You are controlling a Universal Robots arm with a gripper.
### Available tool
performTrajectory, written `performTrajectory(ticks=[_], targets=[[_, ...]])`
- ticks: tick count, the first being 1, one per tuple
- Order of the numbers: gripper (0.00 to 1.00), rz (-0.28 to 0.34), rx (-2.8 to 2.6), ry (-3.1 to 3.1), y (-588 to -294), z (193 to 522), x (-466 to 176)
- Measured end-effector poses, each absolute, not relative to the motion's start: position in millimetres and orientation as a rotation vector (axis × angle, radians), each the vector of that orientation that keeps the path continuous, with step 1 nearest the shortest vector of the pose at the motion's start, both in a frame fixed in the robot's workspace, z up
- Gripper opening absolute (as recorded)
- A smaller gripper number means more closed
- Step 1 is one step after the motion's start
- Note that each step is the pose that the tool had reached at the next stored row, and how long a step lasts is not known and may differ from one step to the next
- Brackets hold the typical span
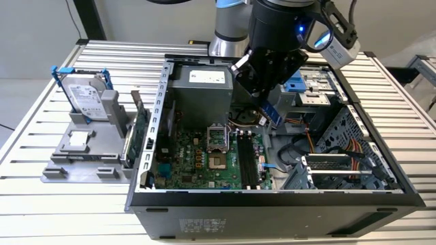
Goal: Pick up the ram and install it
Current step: 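Insert the ram into the slot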
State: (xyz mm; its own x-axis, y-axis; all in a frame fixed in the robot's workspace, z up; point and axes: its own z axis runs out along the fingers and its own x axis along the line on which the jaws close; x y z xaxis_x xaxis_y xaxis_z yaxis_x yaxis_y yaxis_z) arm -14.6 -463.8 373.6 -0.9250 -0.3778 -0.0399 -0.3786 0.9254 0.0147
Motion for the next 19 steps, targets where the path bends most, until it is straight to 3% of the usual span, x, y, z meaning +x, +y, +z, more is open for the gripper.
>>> performTrajectory(ticks=[19], targets=[[0.00, 0.029, -0.333, 3.086, -463.8, 373.7, -14.6]])
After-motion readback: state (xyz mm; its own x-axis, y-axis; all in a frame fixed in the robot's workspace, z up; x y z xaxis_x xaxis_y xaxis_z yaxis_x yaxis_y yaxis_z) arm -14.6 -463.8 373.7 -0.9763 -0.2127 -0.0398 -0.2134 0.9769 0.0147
